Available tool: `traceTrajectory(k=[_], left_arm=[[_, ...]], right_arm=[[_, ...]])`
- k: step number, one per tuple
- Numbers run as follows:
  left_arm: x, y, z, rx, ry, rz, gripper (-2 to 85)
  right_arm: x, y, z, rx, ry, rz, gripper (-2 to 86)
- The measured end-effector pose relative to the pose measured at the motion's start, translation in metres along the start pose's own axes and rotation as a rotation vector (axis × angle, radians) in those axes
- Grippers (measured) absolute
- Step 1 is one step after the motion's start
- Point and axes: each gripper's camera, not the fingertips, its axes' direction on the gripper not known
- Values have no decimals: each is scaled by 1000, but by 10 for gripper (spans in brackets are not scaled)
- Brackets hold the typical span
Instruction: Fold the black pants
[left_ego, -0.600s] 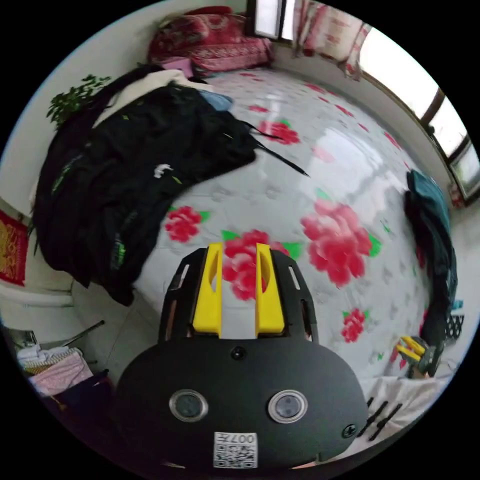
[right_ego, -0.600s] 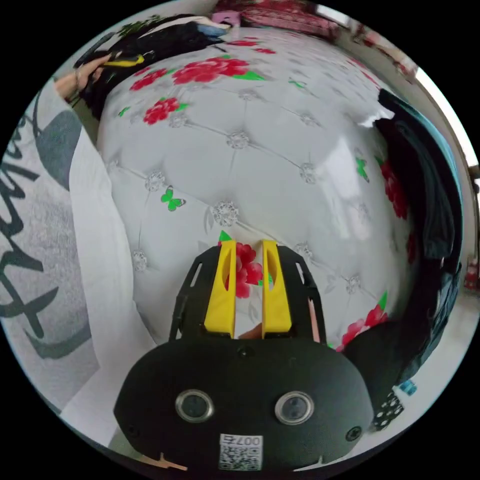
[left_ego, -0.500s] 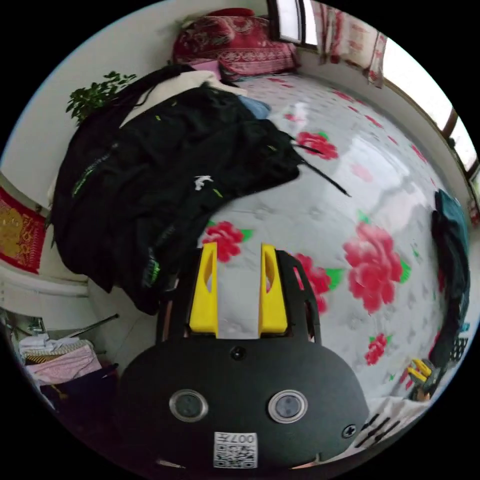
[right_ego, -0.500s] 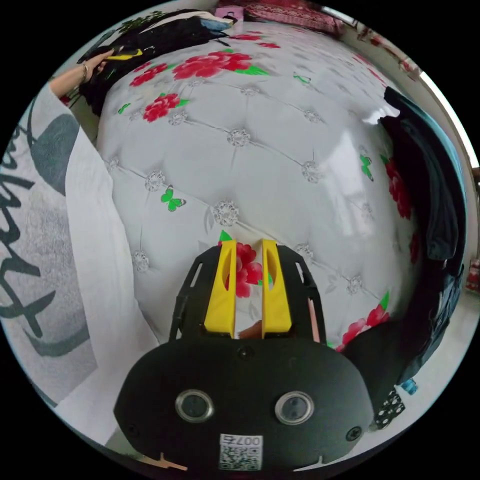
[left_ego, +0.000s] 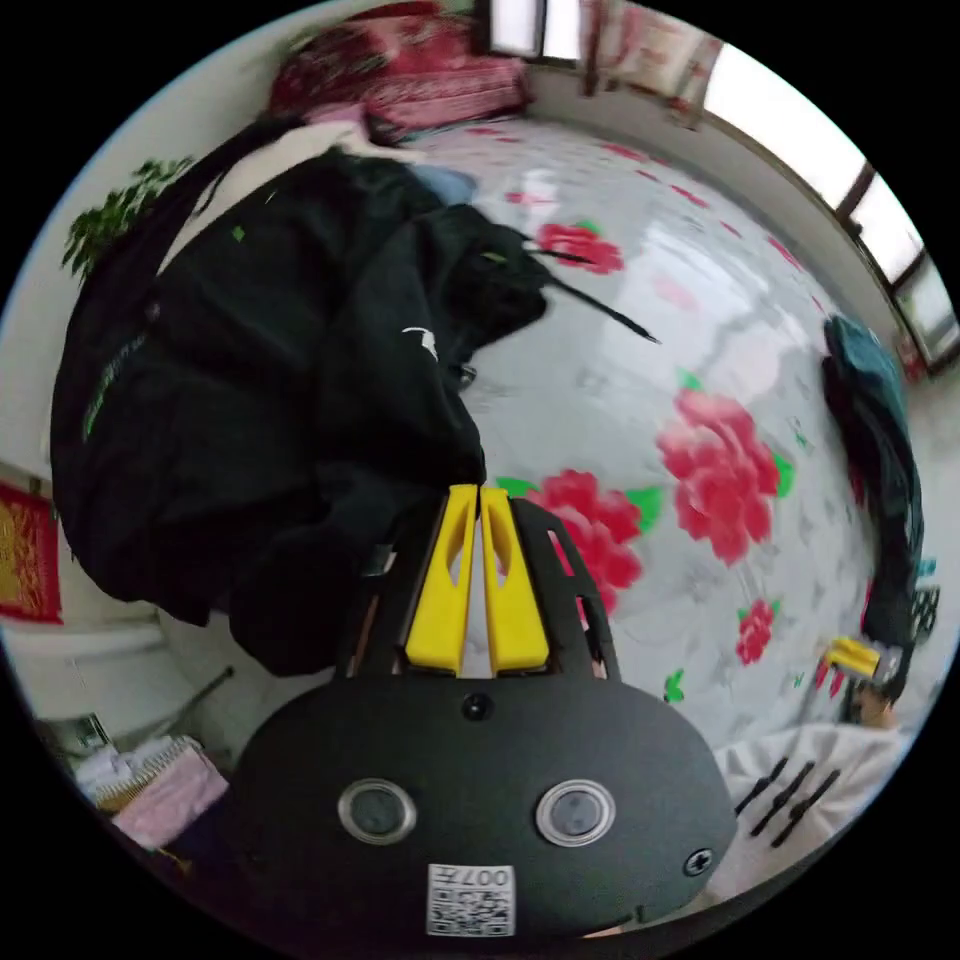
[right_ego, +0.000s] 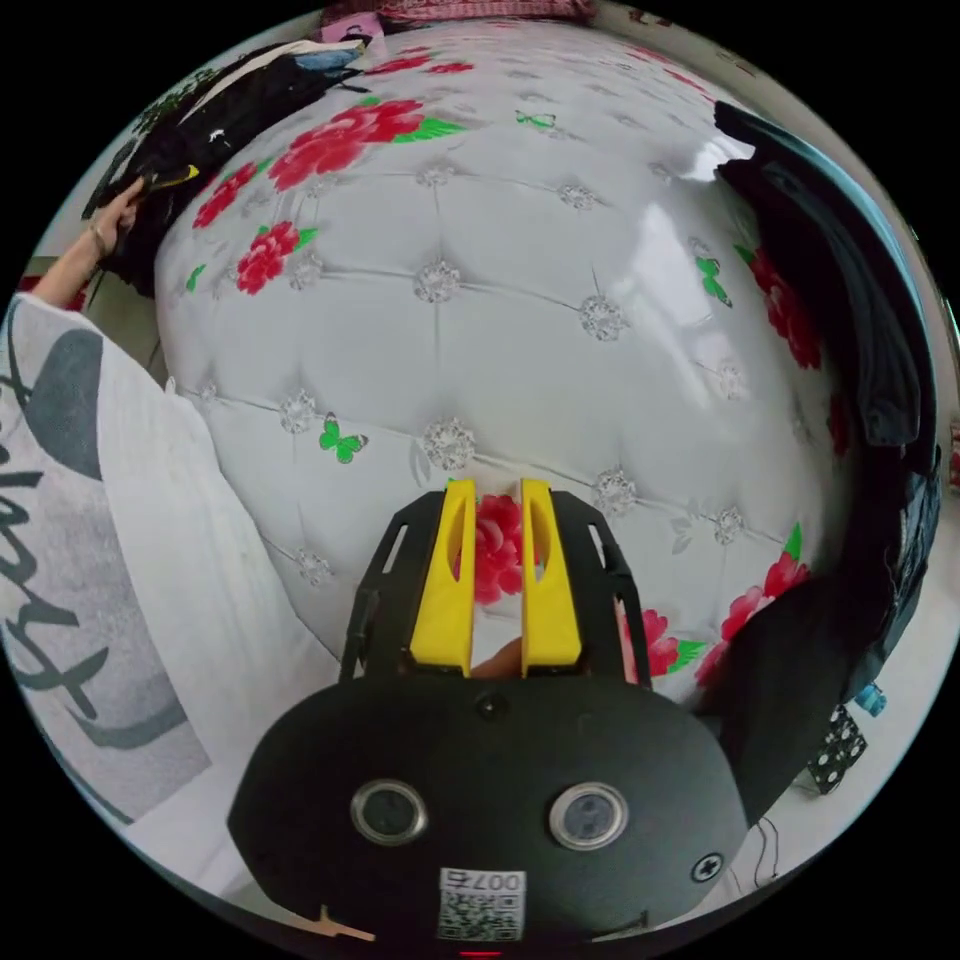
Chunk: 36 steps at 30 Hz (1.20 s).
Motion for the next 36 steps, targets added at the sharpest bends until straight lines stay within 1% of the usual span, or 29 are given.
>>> traceTrajectory(k=[1, 3, 4, 5, 6, 7, 9, 10, 11, 12, 14, 17, 19, 22, 24, 25, 27, 28, 29, 30, 32, 35, 36], left_arm=[[15, 6, -7, 17, 8, 52, -9], [74, 29, -27, 53, 127, 255, -10], [89, 35, -30, 55, 180, 295, -10], [121, 44, -32, 36, 320, 389, -10], [156, 54, -31, -3, 479, 493, -10], [175, 60, -30, -23, 553, 544, -10], [255, 88, -21, -145, 807, 745, -10], [274, 96, -18, -185, 852, 793, -10], [309, 113, -12, -266, 927, 882, -9], [337, 129, -10, -340, 972, 969, -9], [363, 151, -15, -388, 975, 1086, -8], [370, 175, -25, -401, 928, 1182, -5], [362, 177, -29, -390, 910, 1157, 1], [329, 170, -43, -320, 915, 1010, 35], [279, 162, -57, -191, 848, 806, 47], [264, 162, -61, -154, 821, 744, 47], [198, 164, -66, -34, 628, 448, 48], [182, 165, -65, -19, 574, 377, 48], [154, 169, -59, -16, 468, 245, 57], [133, 172, -50, -44, 394, 155, 65], [122, 173, -37, -77, 339, 123, 77], [137, 163, -9, -167, 274, 162, 86], [148, 156, -5, -179, 213, 182, 65]], right_arm=[[2, -1, -7, 41, -35, 17, 74], [6, -3, -22, 132, -79, 54, 78], [10, -6, -33, 197, -133, 76, 80], [12, -8, -39, 231, -161, 86, 81], [15, -10, -50, 304, -213, 102, 84], [18, -13, -60, 374, -259, 111, 87], [21, -20, -70, 437, -323, 114, 94], [22, -25, -75, 456, -357, 111, 99], [22, -26, -77, 465, -373, 108, 101], [21, -29, -82, 482, -395, 97, 105], [17, -33, -85, 473, -375, 74, 111], [2, -42, -81, 424, -279, 14, 118], [-12, -54, -68, 374, -186, -20, 125], [-17, -71, -42, 297, -103, 15, 133], [-14, -81, -29, 266, -144, 48, 130], [-15, -85, -24, 263, -166, 59, 126], [-20, -91, -17, 259, -156, 56, 111], [-26, -95, -10, 243, -133, 41, 96], [-28, -97, -6, 229, -120, 35, 88], [-31, -99, 3, 198, -95, 37, 71], [-29, -93, 6, 214, -53, 54, 47], [-13, -60, -17, 363, -94, 86, 21], [-3, -40, -29, 433, -121, 96, 15]])
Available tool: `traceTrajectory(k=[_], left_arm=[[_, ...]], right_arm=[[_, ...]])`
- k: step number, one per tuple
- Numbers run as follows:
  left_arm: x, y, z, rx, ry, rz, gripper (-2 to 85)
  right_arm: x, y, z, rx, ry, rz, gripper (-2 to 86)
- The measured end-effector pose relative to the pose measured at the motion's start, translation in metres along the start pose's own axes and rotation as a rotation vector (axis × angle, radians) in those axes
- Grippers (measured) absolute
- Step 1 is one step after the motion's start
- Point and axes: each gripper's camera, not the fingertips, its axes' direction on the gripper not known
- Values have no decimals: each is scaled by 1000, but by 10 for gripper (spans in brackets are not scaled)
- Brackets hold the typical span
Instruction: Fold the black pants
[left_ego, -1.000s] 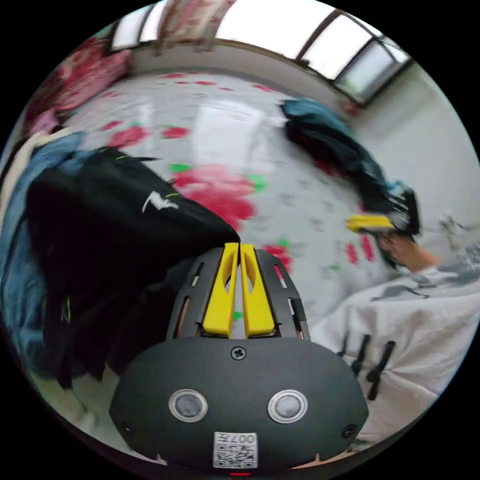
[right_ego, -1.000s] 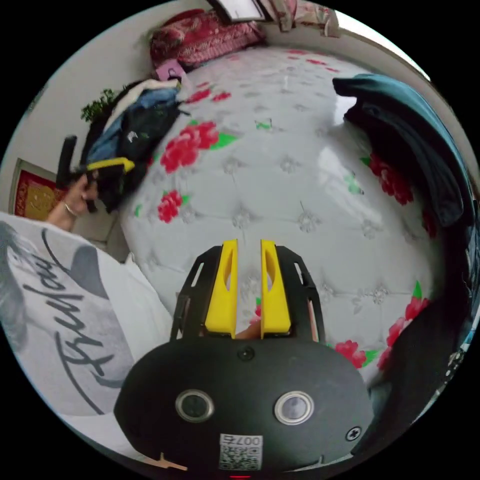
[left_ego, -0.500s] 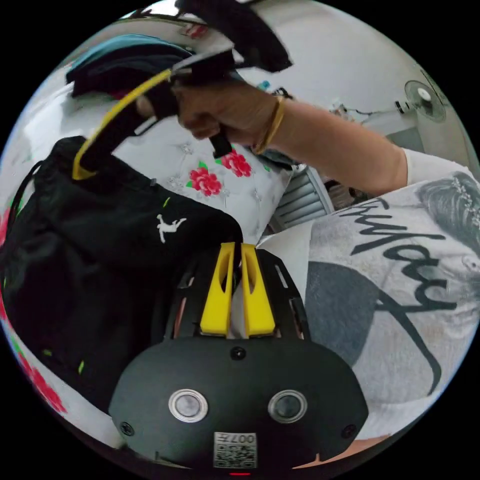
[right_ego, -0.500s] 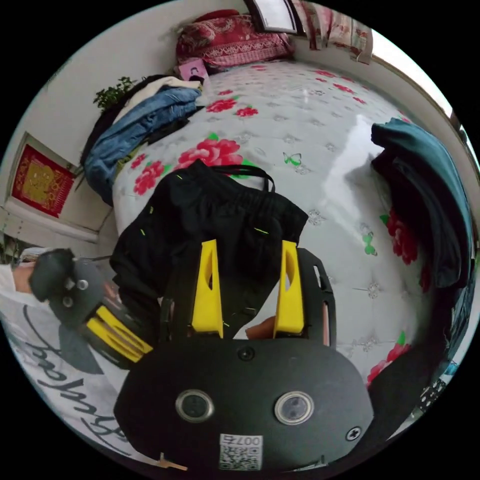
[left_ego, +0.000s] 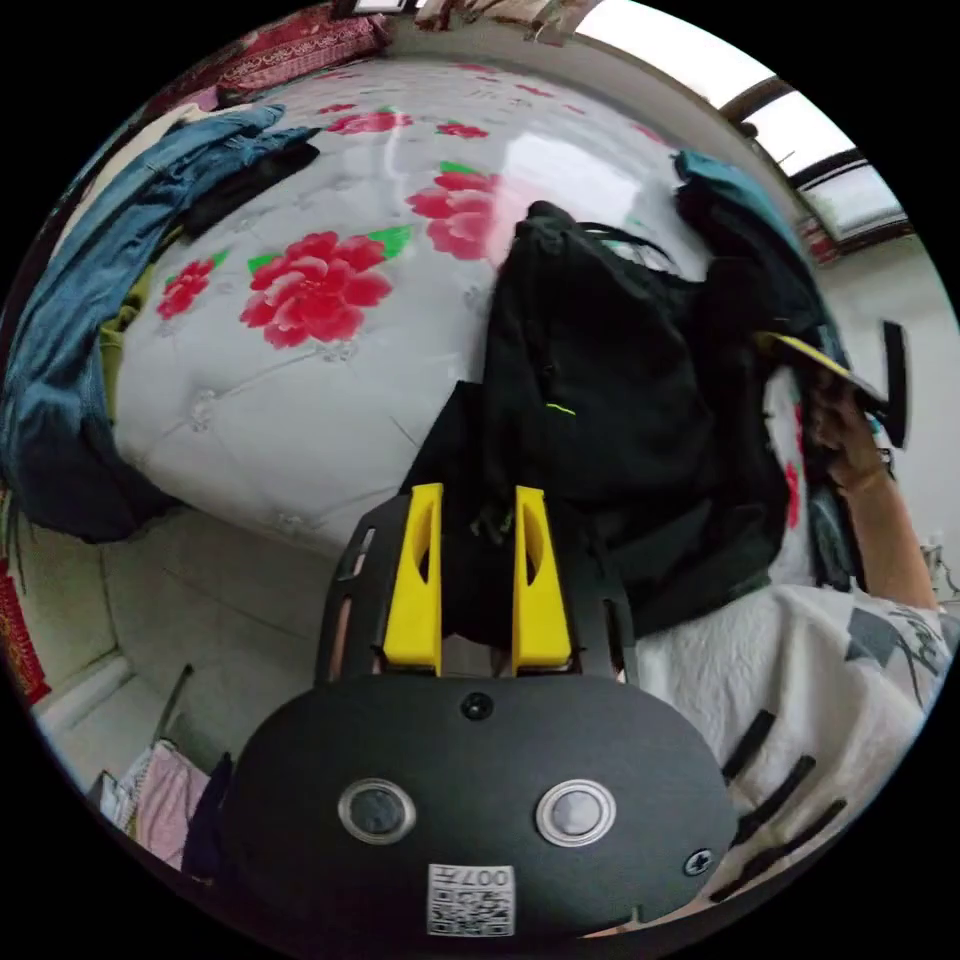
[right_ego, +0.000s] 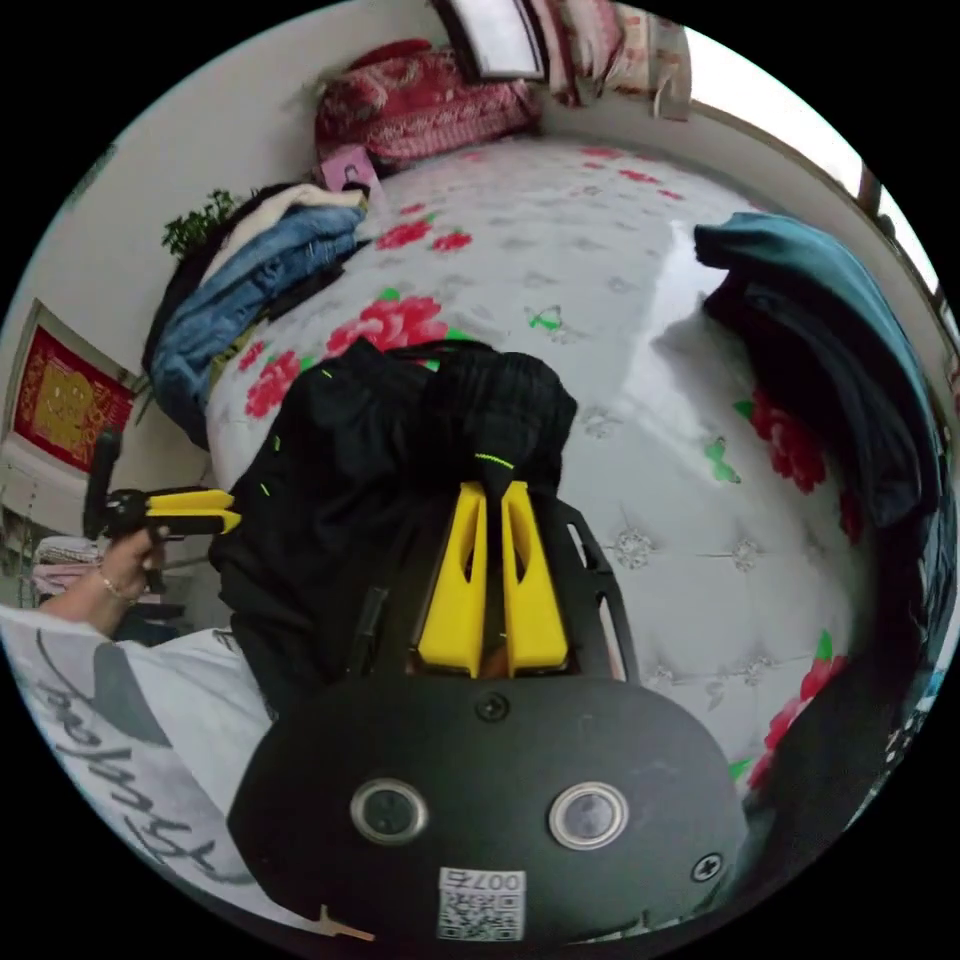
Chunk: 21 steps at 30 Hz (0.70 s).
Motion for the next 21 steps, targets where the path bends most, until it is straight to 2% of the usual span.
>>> traceTrajectory(k=[3, 7, 10, 12, 14, 18, 21], left_arm=[[32, -36, 5, -29, -109, 157, 10], [68, -98, 16, -80, -159, 333, -6], [110, -164, -6, -8, -170, 429, -8], [154, -209, -42, 110, -177, 495, -7], [182, -233, -65, 196, -178, 493, -5], [202, -245, -89, 304, -309, 377, -7], [164, -208, -93, 351, -229, 279, -7]], right_arm=[[34, 42, -52, 141, -38, 98, 9], [75, 123, -101, 274, -39, 297, 6], [86, 180, -114, 308, -1, 458, 4], [84, 211, -110, 307, -12, 556, 4], [76, 234, -95, 282, -31, 631, 5], [52, 258, -55, 185, -47, 725, 14], [46, 264, -49, 173, -75, 724, 29]])
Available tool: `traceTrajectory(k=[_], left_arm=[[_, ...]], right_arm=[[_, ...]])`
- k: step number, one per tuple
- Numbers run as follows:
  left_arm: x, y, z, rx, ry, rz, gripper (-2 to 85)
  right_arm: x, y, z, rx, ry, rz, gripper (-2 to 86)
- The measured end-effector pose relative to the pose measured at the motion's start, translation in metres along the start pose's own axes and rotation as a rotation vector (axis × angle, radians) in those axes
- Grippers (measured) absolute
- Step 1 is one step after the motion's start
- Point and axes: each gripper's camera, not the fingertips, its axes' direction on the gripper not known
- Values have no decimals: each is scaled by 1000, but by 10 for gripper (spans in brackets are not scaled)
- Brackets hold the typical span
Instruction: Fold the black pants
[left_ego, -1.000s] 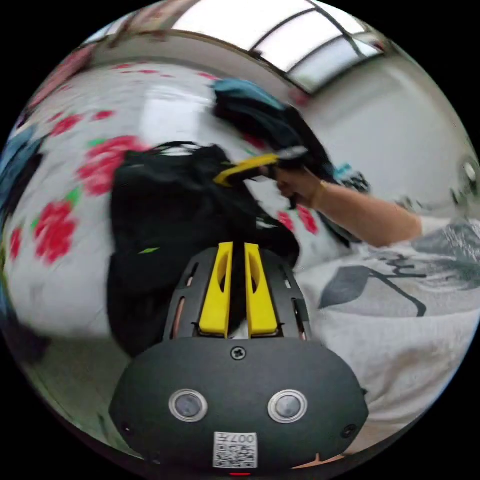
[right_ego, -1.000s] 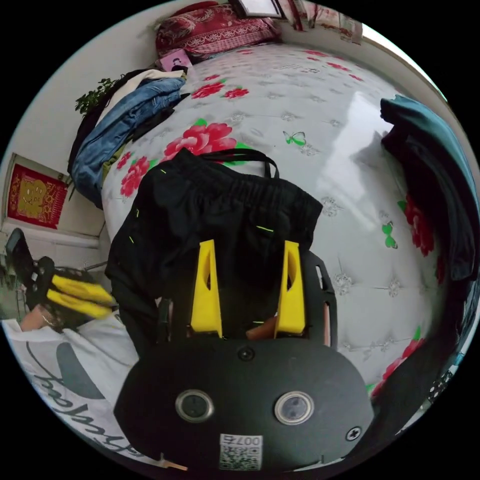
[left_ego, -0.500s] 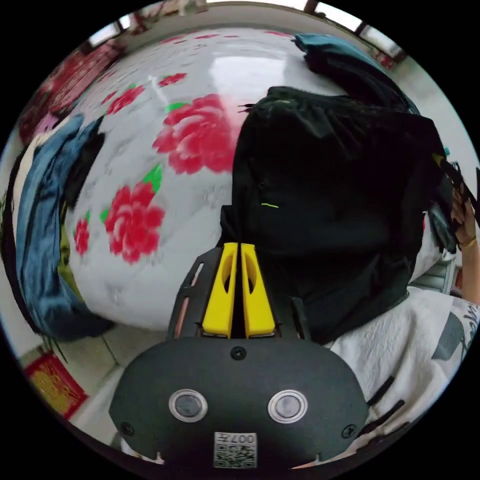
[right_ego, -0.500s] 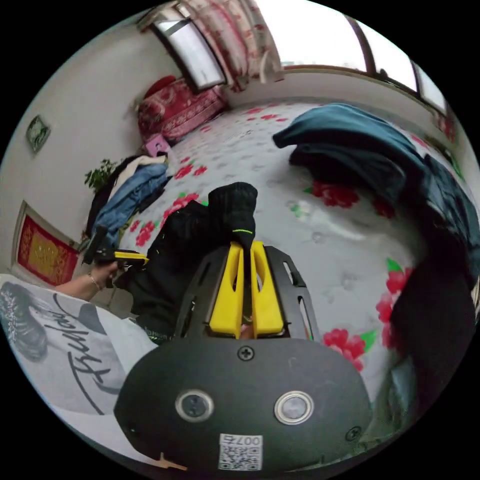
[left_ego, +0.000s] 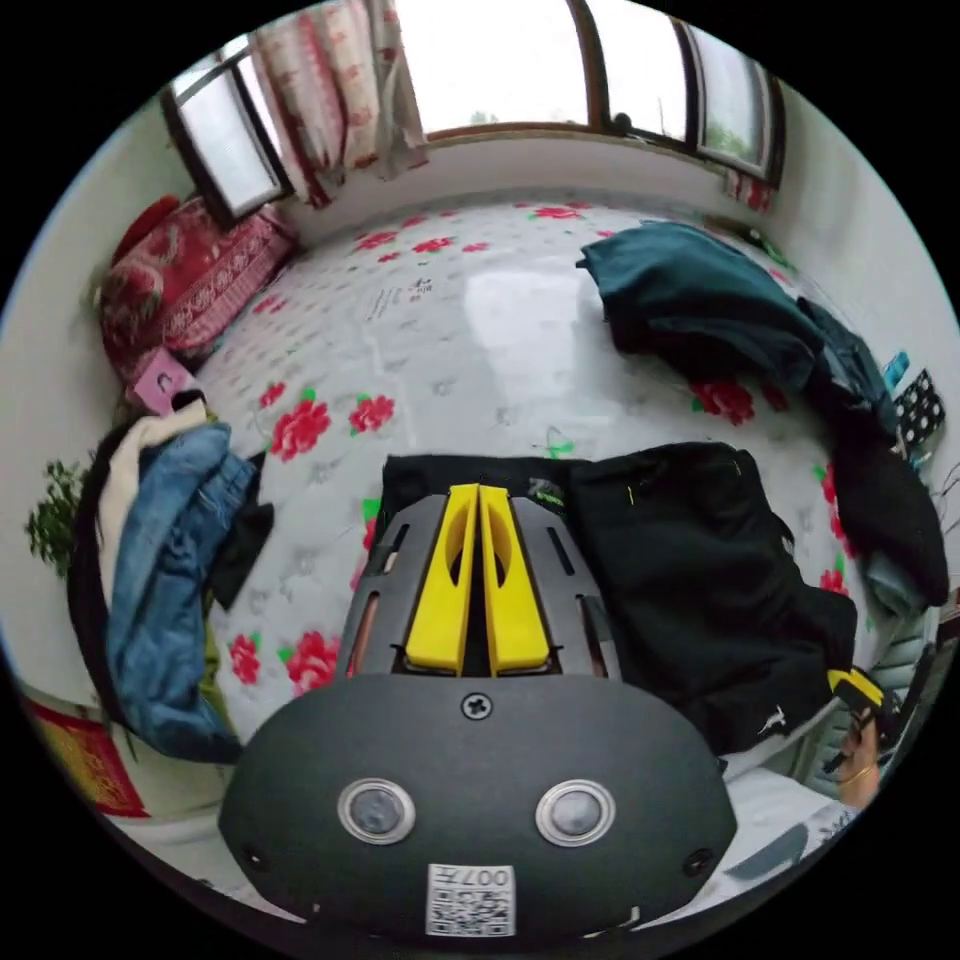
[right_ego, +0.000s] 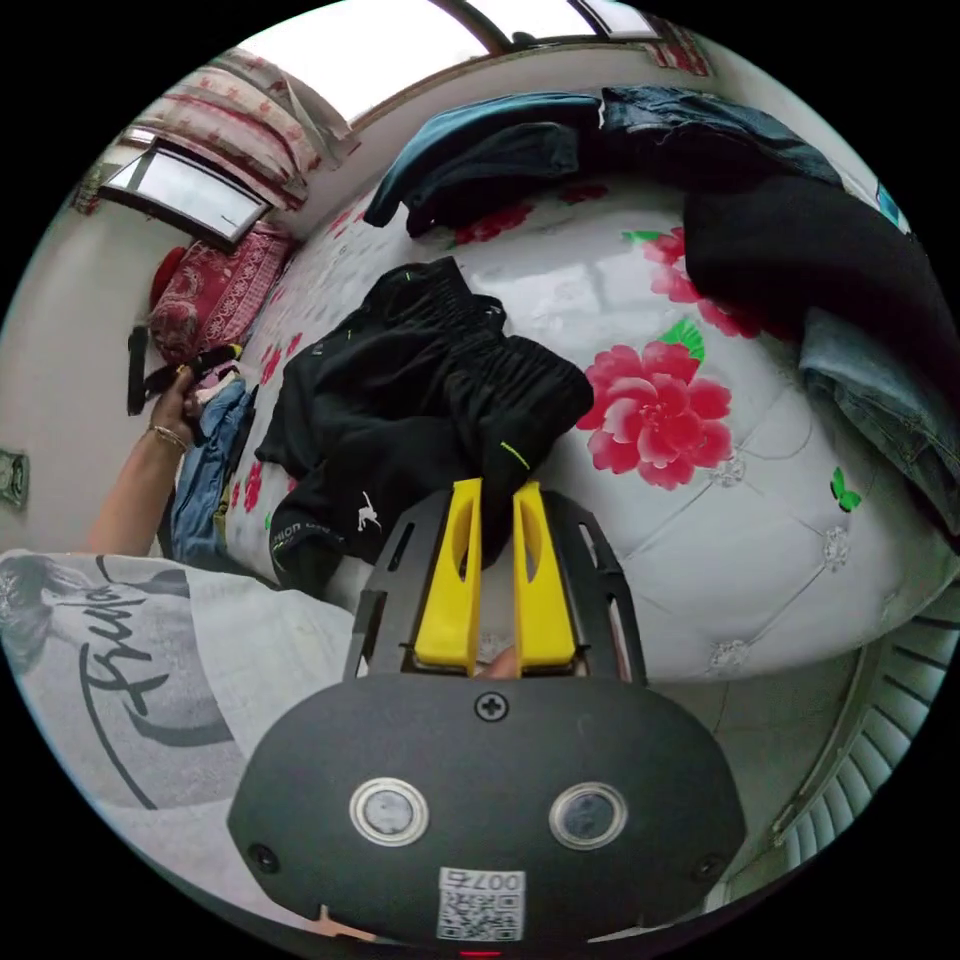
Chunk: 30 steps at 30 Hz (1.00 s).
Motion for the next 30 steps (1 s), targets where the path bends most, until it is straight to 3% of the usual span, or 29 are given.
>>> traceTrajectory(k=[3, 9, 12, 19, 21, 23, 26, 28, 30], left_arm=[[-40, 76, -7, -11, 132, -105, -2], [-98, 232, -15, -209, 207, -342, 49], [-96, 270, -18, -250, 263, -374, 75], [-47, 287, 12, -392, 418, -289, 147], [-16, 276, 25, -486, 406, -169, 113], [9, 263, 36, -589, 325, -55, 7], [44, 236, 39, -671, 242, 223, -5], [36, 220, 21, -613, 215, 268, -7], [-6, 183, -33, -423, 114, 216, -7]], right_arm=[[7, 0, -12, 38, 17, -29, 43], [37, -27, -20, 38, -4, -12, 68], [43, -40, -27, 58, 15, -27, 76], [34, -70, 2, -50, -13, -129, 89], [26, -78, 24, -147, 25, -159, 85], [14, -85, 38, -200, 82, -213, 78], [-6, -94, 26, -145, 176, -319, 65], [-12, -97, -9, -6, 190, -365, 60], [-10, -95, -39, 104, 169, -376, 59]])
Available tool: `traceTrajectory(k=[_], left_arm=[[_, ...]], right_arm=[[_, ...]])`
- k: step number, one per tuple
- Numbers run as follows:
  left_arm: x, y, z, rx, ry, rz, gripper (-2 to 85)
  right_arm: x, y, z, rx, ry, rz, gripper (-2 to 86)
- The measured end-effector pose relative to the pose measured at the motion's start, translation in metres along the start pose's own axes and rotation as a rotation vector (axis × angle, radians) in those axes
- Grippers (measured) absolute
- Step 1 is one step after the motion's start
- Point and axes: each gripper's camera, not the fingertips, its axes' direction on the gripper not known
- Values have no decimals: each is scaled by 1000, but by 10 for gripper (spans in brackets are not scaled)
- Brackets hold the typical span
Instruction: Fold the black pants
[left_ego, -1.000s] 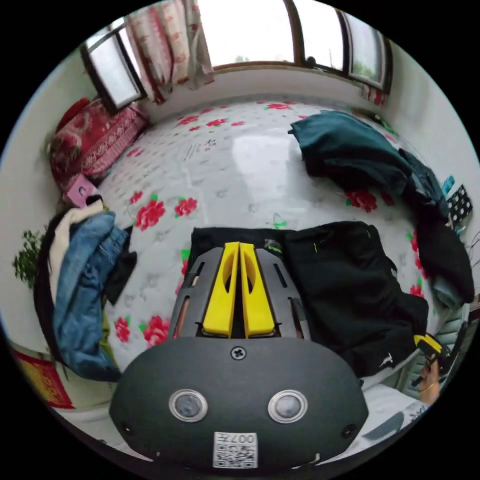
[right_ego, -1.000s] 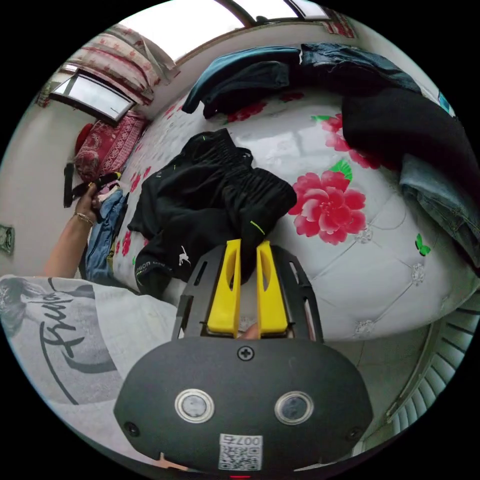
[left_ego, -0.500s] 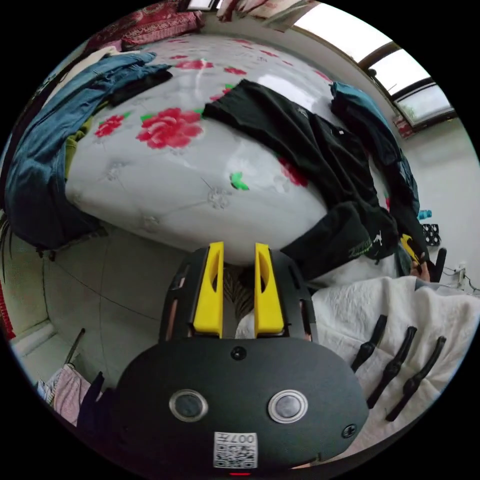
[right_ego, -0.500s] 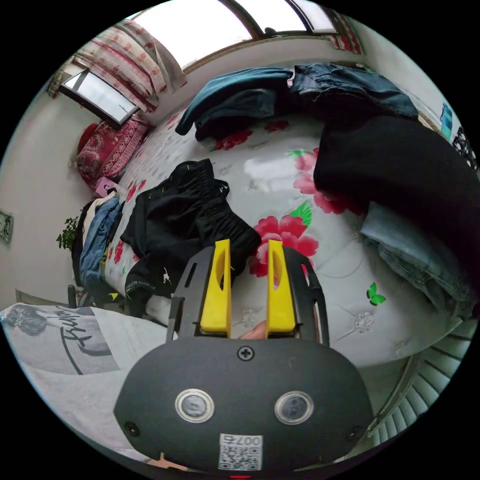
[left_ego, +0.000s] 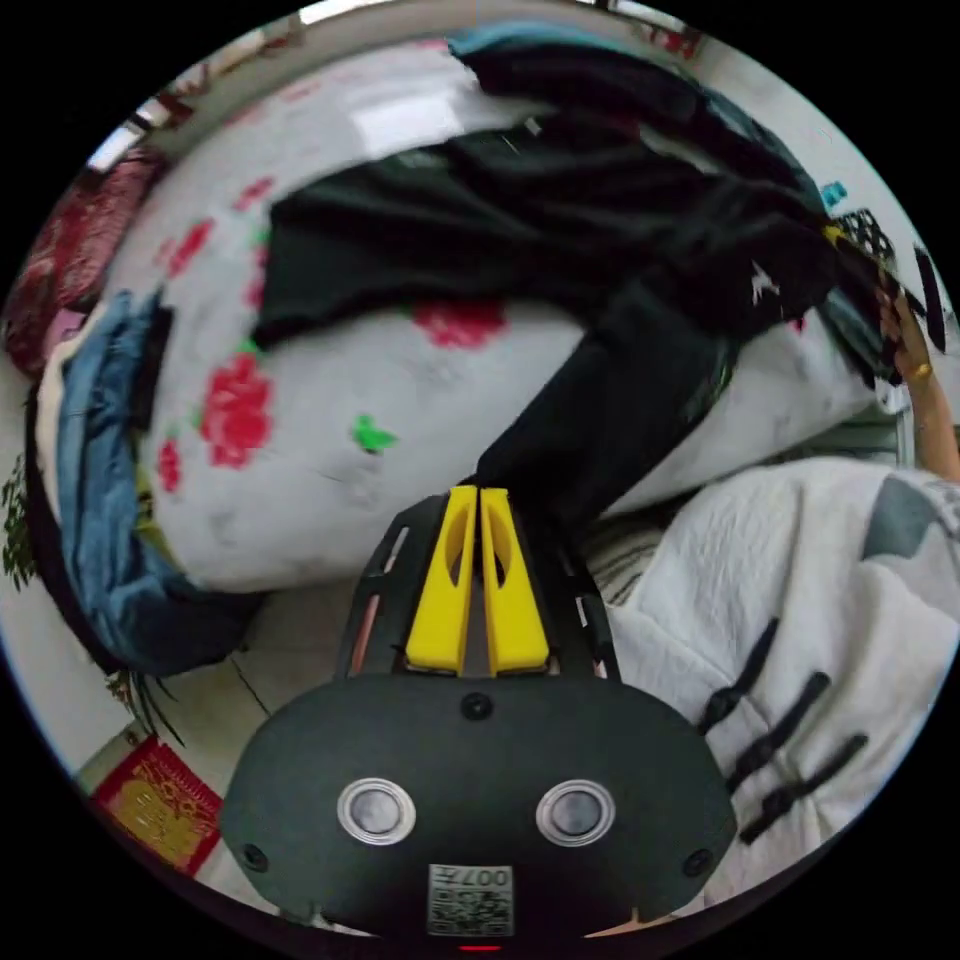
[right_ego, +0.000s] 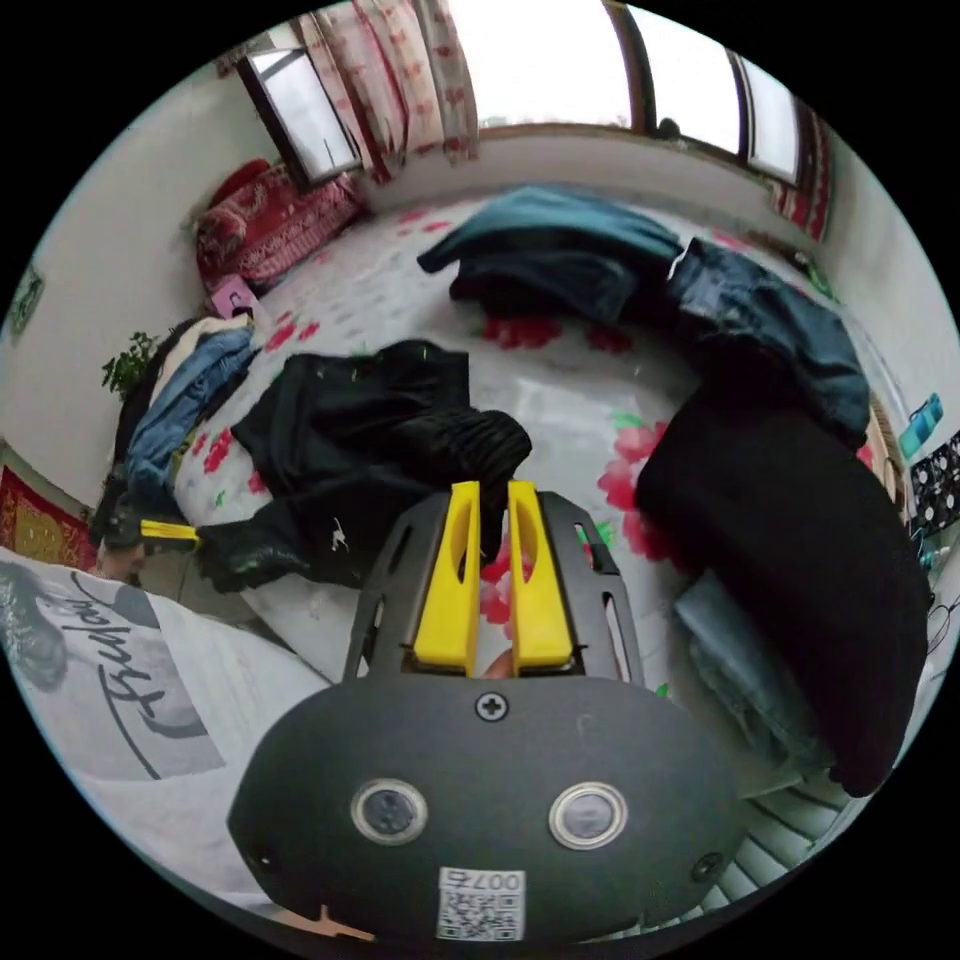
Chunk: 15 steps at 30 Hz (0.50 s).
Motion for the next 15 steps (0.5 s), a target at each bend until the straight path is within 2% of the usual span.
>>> traceTrajectory(k=[3, 5, 7, 9, 12, 15], left_arm=[[-53, 7, -80, 237, -11, -99, 2], [-77, 12, -95, 300, 24, -129, 31], [-100, 18, -83, 297, 68, -211, 59], [-124, 33, -46, 217, 166, -339, 80], [-136, 64, -11, 204, 288, -455, 94], [-151, 81, 4, 214, 322, -520, 105]], right_arm=[[8, 14, -28, 110, 8, -21, 60], [15, 26, -21, 101, -15, -2, 64], [30, 44, 7, -18, -105, 94, 71], [34, 61, 23, -68, -96, 159, 74], [38, 83, 23, -54, -81, 203, 81], [50, 86, 18, -46, -101, 235, 90]])
